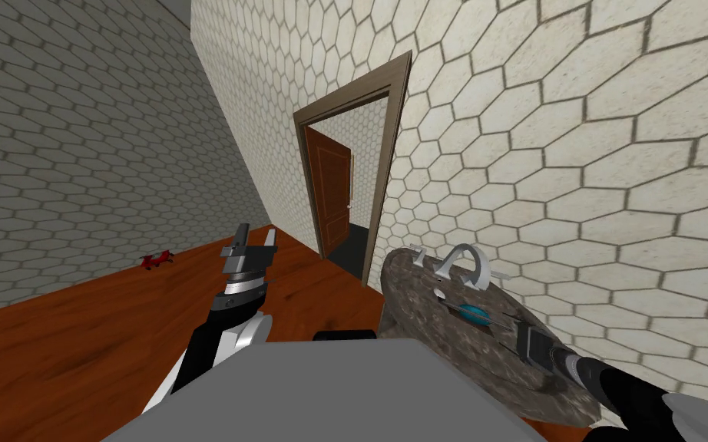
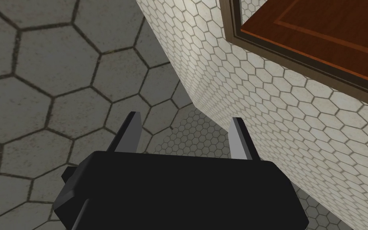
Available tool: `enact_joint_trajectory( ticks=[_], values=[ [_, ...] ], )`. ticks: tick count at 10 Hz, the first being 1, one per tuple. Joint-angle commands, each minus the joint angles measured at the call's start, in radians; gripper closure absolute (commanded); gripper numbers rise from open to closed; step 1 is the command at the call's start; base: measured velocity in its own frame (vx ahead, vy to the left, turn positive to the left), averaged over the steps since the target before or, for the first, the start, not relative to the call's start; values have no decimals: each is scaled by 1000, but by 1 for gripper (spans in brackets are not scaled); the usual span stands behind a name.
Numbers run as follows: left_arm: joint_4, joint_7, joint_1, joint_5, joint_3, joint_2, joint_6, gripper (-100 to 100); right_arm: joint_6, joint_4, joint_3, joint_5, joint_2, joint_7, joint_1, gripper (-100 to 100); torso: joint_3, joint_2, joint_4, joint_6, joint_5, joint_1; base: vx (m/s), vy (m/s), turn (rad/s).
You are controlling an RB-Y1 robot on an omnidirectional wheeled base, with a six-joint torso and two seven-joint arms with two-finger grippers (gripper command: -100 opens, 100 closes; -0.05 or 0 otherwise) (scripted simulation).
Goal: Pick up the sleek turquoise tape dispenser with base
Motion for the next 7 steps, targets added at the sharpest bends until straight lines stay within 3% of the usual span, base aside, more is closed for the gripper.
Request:
enact_joint_trajectory(
  ticks=[1, 7],
  values=[
    [0, 0, 0, 0, 0, 0, 0, 0, 0, -4, -7, 16, -12, 10, 29, -100, 0, 0, 0, 0, 0, 0, 72, 24, 71],
    [0, 0, 0, 0, 0, 0, 0, 0, -47, 66, 13, 154, -103, 101, 153, -100, 0, 1, 0, 1, 0, 0, 121, 60, 125]
  ],
)
